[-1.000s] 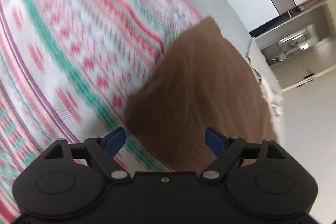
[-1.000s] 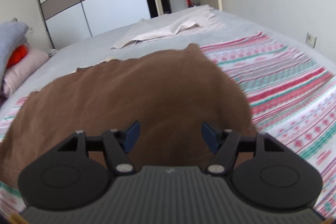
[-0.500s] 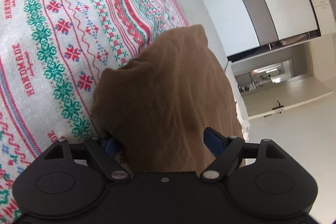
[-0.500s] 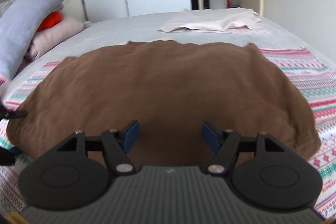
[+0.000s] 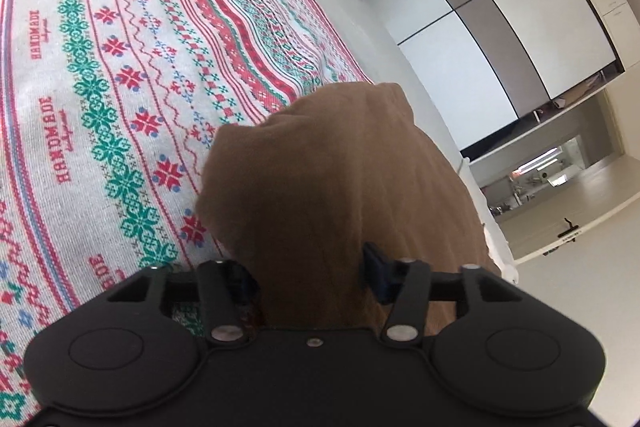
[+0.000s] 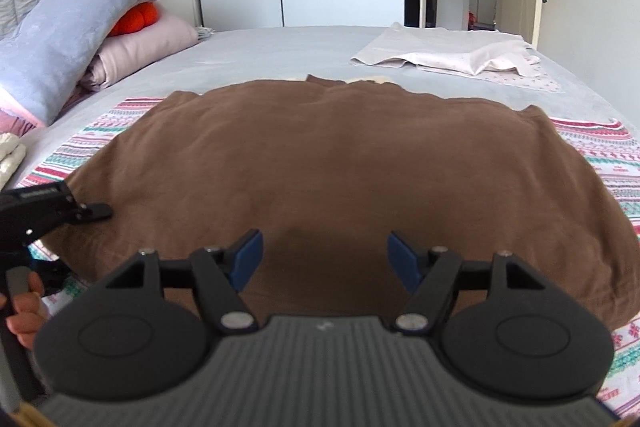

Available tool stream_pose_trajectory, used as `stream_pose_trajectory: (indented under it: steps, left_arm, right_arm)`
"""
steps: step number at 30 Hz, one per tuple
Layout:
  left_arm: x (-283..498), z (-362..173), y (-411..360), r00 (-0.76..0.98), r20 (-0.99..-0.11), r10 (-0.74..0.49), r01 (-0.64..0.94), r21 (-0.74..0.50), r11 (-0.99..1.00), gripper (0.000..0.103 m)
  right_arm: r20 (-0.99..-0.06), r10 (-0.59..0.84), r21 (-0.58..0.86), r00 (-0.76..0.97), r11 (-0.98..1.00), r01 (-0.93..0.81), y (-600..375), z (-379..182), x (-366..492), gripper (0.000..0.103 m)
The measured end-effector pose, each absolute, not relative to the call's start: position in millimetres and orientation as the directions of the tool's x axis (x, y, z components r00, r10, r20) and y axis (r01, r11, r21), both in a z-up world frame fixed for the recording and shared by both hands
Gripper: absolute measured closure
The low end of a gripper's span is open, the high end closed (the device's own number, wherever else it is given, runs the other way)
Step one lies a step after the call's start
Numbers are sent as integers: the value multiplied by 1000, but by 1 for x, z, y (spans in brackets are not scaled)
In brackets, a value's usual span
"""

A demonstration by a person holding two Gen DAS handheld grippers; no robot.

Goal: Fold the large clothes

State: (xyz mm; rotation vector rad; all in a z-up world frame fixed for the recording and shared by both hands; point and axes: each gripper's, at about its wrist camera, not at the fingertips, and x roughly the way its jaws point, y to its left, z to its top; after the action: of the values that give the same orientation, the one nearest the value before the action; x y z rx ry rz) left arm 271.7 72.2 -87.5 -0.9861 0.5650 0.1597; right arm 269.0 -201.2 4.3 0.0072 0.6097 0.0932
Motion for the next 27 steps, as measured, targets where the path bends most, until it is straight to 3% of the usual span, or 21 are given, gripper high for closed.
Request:
stream_pose_trajectory:
  steps: [6, 11, 19, 22, 24, 27]
  left_arm:
    - [267, -77, 55, 877, -478, -57, -334, -689, 644, 75]
    - [264, -40, 31, 938, -343, -43, -186, -606, 774, 81]
    - [259, 20, -37, 970, -80, -231, 183, -386, 904, 82]
    - [258, 30, -66, 951, -32, -308, 284, -310, 907, 82]
    - [263, 35, -90, 933, -21, -359, 341, -265, 902, 82]
    - [270, 39, -124, 900, -27, -436, 423, -197, 885, 82]
  right_arm:
    - [-586, 132, 34, 799, 990, -138, -195, -10, 278, 35]
    - [-631, 168, 124, 758, 986, -115, -208, -31, 288, 36]
    - [-624, 255, 262, 739, 959, -110, -232, -36, 292, 36]
    - [-603, 316, 345, 733, 931, -118, -247, -35, 292, 37]
    - [-581, 369, 411, 726, 902, -130, -262, -33, 293, 44]
    - [-522, 483, 574, 704, 808, -129, -302, -28, 296, 47]
